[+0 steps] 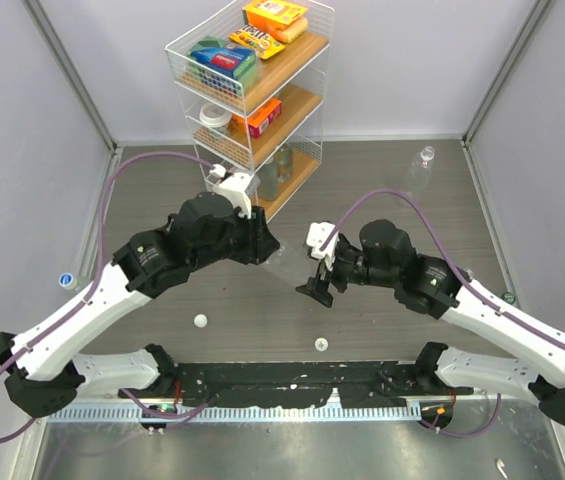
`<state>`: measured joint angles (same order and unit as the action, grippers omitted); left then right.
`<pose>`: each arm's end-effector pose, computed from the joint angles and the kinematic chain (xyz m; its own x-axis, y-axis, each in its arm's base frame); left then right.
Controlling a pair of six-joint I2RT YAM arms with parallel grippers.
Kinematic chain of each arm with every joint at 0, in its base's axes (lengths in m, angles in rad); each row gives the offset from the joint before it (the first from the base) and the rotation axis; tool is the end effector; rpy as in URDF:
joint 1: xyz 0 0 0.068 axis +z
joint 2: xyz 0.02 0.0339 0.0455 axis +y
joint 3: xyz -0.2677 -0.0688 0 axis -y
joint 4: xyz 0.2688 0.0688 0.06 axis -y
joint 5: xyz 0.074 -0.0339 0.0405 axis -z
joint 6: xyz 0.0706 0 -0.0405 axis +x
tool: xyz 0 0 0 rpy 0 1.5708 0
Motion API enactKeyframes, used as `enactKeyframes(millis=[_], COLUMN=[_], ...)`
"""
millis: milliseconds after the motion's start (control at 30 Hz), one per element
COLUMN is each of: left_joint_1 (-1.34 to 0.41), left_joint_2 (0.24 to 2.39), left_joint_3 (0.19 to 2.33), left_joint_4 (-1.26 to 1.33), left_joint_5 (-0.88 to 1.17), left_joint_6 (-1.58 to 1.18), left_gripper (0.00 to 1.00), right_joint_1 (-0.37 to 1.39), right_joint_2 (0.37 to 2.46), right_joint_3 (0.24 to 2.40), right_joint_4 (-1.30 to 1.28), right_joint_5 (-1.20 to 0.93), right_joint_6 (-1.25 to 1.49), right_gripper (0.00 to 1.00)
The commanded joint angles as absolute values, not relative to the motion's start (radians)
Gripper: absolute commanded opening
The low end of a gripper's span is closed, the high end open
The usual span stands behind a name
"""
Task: Screw on the bottle caps
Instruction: Place the plastic bottle at the center of the board.
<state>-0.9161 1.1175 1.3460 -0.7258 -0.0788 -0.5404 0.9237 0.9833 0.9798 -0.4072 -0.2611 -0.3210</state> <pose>0.1736 -0.2170 0.4046 -0.6343 -0.0160 -0.7730 0.4925 0.7623 -0.4200 0.1488 0.2272 0.3386 0.0598 -0.4265 -0.9025 -0.9428 0.2730 -0.1915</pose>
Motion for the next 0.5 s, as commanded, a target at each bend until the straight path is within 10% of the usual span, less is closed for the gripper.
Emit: enactKeyframes(millis=[0,167,467], left_joint_1=[-0.919,-0.896,-0.413], left_joint_2=[1.130,1.262,1.425], left_joint_3=[1.399,1.489,1.575], left_joint_4=[-0.877,-1.104,-1.002], left_joint_5=[-0.455,-0.704,-0.480], left_joint_6=[-0.604,-0.719,-0.643], left_gripper=[0.00,0.00,0.00], right_joint_1=[0.930,0.930,0.930], right_joint_2=[0.910,0.813,0.617], right_joint_3=[0.951,0.885,0.780], right_joint_4=[-0.304,-0.275,-0.336], right_joint_5=[-0.207,0.145,0.399], right_joint_6=[-0.287,-0.041,0.131], right_gripper=[0.88,0.88,0.88])
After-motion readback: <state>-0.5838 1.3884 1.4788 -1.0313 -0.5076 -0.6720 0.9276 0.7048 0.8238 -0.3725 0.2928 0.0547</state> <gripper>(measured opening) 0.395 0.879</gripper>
